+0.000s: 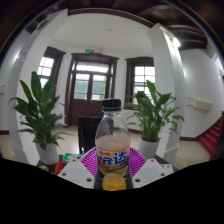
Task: Pour water
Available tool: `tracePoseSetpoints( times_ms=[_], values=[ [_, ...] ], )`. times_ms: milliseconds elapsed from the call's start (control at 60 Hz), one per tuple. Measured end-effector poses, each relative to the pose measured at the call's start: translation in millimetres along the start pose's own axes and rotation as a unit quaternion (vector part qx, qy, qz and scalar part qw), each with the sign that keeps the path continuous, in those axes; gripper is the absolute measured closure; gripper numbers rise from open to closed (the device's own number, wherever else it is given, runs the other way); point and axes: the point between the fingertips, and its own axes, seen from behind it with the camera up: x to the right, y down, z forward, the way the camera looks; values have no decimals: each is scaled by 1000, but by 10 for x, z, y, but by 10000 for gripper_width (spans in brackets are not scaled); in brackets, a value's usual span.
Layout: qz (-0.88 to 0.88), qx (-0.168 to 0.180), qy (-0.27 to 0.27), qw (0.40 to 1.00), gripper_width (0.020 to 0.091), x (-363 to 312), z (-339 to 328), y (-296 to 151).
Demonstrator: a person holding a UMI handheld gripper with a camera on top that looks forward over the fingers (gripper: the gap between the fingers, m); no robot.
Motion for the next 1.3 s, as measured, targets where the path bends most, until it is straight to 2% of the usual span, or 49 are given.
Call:
tracePoseSetpoints(
  times_ms=[183,333,350,383,433,467,550,650,800,867,1000,1100,1300],
  values=[
    [3,-53,15,998,732,302,329,804],
    [12,-87,2,996,726,266,531,1508],
    [13,-89,-1,996,719,246,508,1532],
    [21,-60,2,998,715,290,532,1498],
    [45,-50,4,998,714,315,496,1516],
    [58,-49,6,997,715,349,377,1420],
    [77,-42,6,996,714,386,453,1497],
    [58,-46,-2,997,680,342,462,1499],
    [32,-53,6,998,585,293,439,1506],
    [10,-67,18,998,457,309,364,1580],
    [-9,-89,45,995,452,411,39,1715],
    [11,-109,24,994,455,263,-387,1884],
    [21,-112,-33,993,453,92,-1307,1926]
  ],
)
